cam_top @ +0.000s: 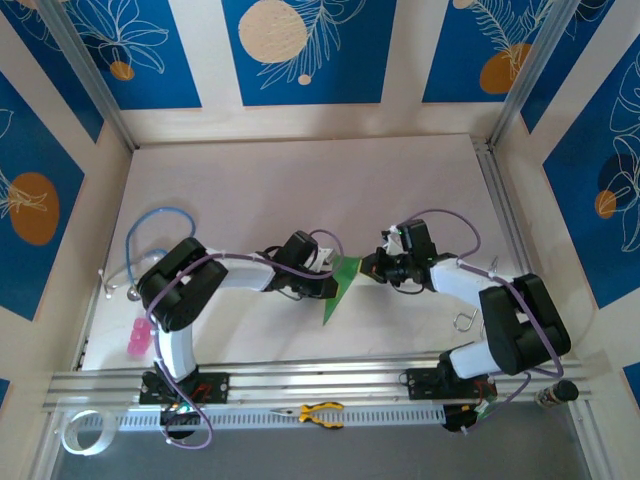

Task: Fold a paper plane with a square sheet of paper (pick it up from the middle)
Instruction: Fold the wing for the fifth time at the center of the table.

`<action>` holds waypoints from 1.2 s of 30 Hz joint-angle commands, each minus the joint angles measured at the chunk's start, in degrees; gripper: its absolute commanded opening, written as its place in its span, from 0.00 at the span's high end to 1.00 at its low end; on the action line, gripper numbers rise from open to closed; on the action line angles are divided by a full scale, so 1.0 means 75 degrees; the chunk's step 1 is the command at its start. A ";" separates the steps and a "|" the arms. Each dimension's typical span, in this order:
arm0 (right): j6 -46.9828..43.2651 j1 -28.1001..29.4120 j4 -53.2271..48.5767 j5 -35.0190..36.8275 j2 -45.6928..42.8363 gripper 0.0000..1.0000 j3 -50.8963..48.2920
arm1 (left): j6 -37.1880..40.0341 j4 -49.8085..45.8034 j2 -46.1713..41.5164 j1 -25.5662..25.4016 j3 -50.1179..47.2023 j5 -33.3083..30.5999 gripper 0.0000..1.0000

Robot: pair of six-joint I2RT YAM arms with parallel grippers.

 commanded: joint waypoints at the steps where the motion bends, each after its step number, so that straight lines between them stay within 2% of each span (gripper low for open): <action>1: -0.0231 0.0262 0.0210 -0.0235 0.0323 0.98 0.0263 | 0.0154 -0.1453 0.0335 -0.0132 -0.0400 -0.0117 1.00; 14: -0.0700 0.0795 0.0207 0.0455 0.1473 1.00 0.0673 | -0.0029 -0.1376 0.0417 -0.0125 -0.0355 -0.0131 1.00; 21: -0.0654 0.0473 0.0691 0.0807 0.2005 1.00 0.0636 | -0.0048 -0.1373 0.0395 -0.0130 -0.0417 -0.0104 1.00; 29: -0.0566 0.0155 0.0635 0.1368 0.2135 1.00 0.0858 | 0.0003 -0.1472 0.0381 -0.0130 -0.0438 -0.0180 1.00; 36: -0.0440 -0.0169 0.0864 0.1298 0.2283 1.00 0.0953 | 0.0034 -0.1510 0.0399 -0.0124 -0.0461 -0.0197 1.00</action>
